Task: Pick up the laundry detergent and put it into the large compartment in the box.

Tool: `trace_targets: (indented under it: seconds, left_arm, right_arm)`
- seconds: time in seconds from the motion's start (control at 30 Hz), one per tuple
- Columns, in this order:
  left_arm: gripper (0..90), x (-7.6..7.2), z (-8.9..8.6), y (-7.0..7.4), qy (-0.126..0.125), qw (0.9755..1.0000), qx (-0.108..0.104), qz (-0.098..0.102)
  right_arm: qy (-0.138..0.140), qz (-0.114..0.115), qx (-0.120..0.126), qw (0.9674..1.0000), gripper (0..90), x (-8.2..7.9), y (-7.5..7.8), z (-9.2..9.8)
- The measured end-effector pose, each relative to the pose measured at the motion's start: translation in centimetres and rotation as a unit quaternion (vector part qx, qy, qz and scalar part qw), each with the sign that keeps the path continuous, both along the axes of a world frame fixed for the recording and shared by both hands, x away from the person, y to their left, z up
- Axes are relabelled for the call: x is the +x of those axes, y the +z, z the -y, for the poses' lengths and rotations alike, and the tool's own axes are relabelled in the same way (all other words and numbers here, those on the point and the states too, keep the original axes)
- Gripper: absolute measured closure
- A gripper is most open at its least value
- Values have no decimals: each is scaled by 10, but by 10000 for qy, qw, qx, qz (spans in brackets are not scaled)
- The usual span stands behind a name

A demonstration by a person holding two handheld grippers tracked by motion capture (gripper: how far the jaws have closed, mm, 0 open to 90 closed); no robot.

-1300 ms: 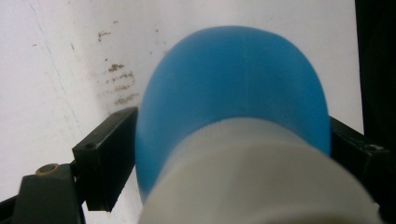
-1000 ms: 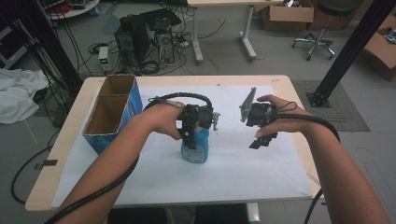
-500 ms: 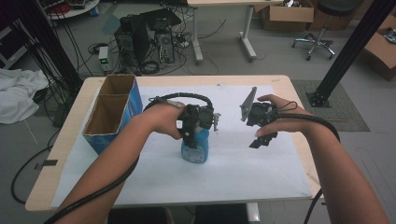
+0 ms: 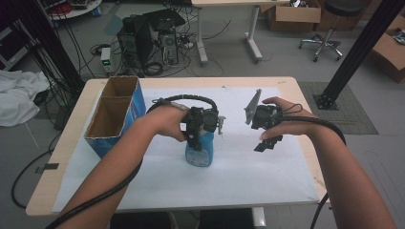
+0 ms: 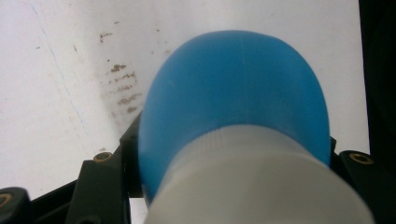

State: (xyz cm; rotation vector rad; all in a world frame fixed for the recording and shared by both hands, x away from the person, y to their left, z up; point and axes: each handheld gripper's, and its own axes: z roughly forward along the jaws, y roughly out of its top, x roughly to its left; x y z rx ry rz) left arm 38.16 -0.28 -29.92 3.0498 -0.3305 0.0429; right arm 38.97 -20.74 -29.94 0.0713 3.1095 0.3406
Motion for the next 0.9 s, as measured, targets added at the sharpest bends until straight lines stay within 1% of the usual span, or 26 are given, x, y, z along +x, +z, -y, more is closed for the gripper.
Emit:
trace_targets:
  seconds: [0.17,0.4,0.53,0.7,0.8,0.9]
  left_arm:
    - [398,0,2,1,-15,10000,87,-11]
    - [404,0,2,1,4,9999,126,-13]
    - [404,-1,3,2,43,9997,249,-58]
    - [405,-2,0,8,65,9997,217,-57]
    - [405,-1,-2,14,148,9997,167,-51]
    - [404,0,-5,20,338,9993,143,-101]
  right_arm:
    - [-16,-4,6,10000,161,0,-1,1]
    - [-31,-3,14,10000,160,1,-2,0]
    - [-21,-10,17,10000,161,2,-3,-1]
    - [-26,3,31,10000,160,2,-2,-1]
    - [-12,-6,24,10000,160,2,-2,-1]
    - [-9,-5,40,10000,160,2,-2,-2]
